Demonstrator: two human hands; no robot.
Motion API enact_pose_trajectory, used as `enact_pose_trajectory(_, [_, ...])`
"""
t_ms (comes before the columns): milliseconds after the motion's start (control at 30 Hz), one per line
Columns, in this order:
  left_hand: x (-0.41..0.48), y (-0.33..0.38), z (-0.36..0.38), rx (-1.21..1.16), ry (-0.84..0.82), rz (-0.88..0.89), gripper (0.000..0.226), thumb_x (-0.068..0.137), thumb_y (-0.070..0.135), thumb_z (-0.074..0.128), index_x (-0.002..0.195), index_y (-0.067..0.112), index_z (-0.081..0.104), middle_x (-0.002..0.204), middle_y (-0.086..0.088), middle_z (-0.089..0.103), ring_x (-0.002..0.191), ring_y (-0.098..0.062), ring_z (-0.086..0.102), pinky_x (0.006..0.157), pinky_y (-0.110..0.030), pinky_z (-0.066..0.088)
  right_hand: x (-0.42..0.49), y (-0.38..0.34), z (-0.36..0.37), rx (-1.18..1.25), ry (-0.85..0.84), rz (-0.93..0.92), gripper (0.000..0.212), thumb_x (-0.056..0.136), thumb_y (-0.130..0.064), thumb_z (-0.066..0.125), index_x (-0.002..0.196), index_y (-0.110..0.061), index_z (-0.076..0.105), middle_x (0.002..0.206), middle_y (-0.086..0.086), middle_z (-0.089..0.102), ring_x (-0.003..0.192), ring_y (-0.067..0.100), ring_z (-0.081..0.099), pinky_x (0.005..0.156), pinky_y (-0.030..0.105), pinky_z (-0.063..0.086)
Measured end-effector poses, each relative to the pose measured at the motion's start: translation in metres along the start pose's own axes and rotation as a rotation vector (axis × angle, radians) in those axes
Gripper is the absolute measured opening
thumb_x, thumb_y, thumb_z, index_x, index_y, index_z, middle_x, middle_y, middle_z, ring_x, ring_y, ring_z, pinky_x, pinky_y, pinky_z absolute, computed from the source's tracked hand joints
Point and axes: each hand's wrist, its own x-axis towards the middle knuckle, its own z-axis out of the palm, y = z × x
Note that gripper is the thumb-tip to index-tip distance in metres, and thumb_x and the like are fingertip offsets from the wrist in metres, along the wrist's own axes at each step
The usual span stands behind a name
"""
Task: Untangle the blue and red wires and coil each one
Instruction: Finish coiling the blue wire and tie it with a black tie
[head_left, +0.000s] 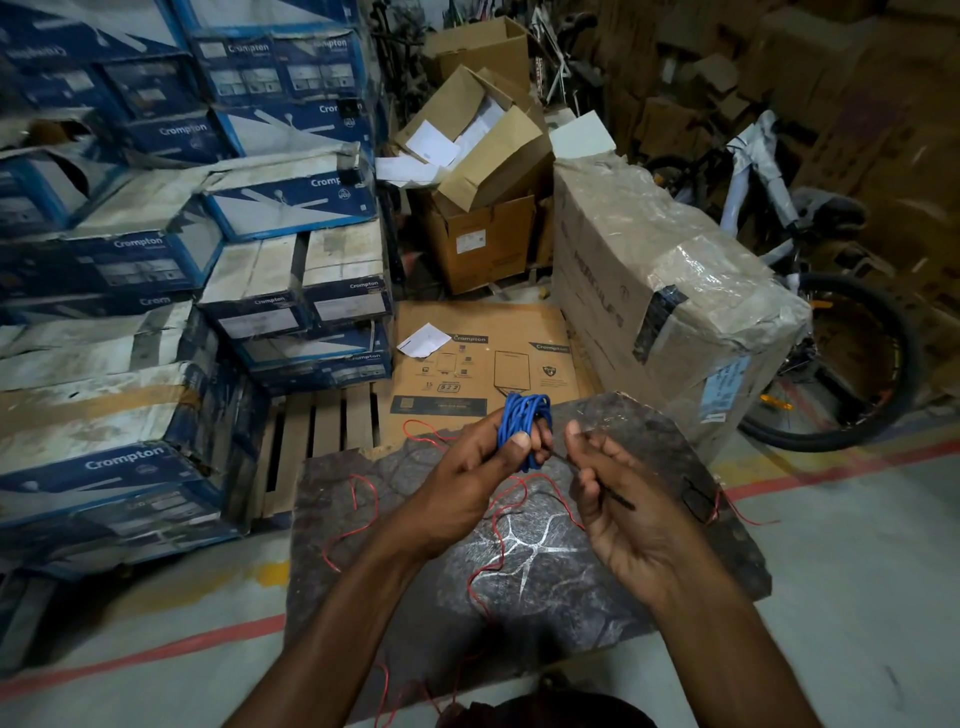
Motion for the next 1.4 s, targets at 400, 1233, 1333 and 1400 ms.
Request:
enact_pose_trajectory(400, [-0.003, 0.005, -0.011, 0.109, -0.019, 0.016, 0.017, 0.102, 0.013, 0.038, 0.102, 0.009, 0.055, 0.099, -0.006, 0.056, 0.093, -0.012, 0.054, 0.088, -0.023, 0.045, -0.028, -0.009, -0.030, -0.299, -0.275, -0.249, 0.064, 0.078, -0.074, 0.069, 0.103, -0.016, 0.078, 0.116, 0.016, 0.073, 0.109, 0.030, 0.073, 0.070, 0.036, 0.061])
enact_pose_trajectory(1233, [-0.017, 0.026, 0.005, 0.848, -0.379, 0.098, 0.030, 0.106, 0.028, 0.040, 0.129, 0.008, 0.045, 0.121, -0.006, 0.053, 0.109, -0.021, 0.052, 0.096, -0.039, 0.043, 0.005, -0.038, -0.008, -0.879, -0.253, -0.427, 0.015, 0.090, -0.014, 0.075, 0.102, -0.005, 0.079, 0.072, -0.009, 0.075, 0.063, -0.001, 0.065, 0.060, 0.010, 0.047])
enact_pose_trajectory(1333, [-0.017, 0.029, 0.007, 0.851, -0.400, 0.088, 0.032, 0.107, 0.024, 0.042, 0.135, 0.010, 0.042, 0.126, -0.005, 0.052, 0.112, -0.018, 0.051, 0.098, -0.034, 0.040, 0.008, -0.037, -0.009, -0.904, -0.229, -0.413, 0.013, 0.087, -0.017, 0.079, 0.096, -0.006, 0.080, 0.084, 0.001, 0.080, 0.077, 0.014, 0.075, 0.071, 0.022, 0.056])
enact_pose_trajectory(1400, [-0.017, 0.030, 0.007, 0.827, -0.389, 0.099, 0.029, 0.107, 0.022, 0.042, 0.133, 0.010, 0.044, 0.123, -0.001, 0.052, 0.111, -0.013, 0.051, 0.099, -0.030, 0.041, 0.009, -0.035, -0.009, -0.859, -0.214, -0.425, 0.010, 0.089, -0.010, 0.077, 0.094, -0.002, 0.079, 0.072, -0.004, 0.076, 0.063, 0.002, 0.068, 0.061, 0.013, 0.050])
